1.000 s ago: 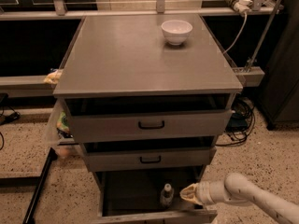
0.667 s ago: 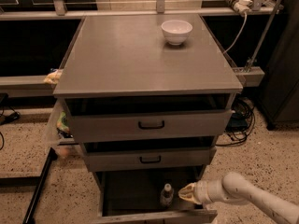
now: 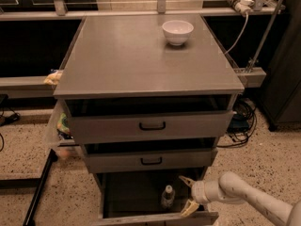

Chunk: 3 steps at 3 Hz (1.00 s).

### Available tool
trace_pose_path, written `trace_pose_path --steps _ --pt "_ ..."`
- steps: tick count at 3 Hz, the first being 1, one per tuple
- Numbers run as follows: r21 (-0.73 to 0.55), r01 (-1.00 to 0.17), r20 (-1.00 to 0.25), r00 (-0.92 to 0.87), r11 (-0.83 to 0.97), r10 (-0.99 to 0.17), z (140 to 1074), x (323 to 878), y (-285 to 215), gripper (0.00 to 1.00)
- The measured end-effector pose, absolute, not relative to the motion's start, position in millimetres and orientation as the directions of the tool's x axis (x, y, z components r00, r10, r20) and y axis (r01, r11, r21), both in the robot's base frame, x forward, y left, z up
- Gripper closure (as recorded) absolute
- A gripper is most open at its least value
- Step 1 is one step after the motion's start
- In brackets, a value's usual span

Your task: Pick blue plastic bottle from bottom drawer and place on counter

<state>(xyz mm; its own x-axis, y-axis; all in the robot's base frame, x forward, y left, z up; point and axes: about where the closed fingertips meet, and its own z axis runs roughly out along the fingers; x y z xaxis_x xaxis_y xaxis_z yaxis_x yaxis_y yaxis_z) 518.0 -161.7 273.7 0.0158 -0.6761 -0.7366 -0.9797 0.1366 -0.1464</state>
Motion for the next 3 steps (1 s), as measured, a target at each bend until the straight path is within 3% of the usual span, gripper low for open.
trace_pose_path --steps 3 --pt "-0.146 -0.984 -0.767 0.045 0.106 -0.64 233 549 -137 0.06"
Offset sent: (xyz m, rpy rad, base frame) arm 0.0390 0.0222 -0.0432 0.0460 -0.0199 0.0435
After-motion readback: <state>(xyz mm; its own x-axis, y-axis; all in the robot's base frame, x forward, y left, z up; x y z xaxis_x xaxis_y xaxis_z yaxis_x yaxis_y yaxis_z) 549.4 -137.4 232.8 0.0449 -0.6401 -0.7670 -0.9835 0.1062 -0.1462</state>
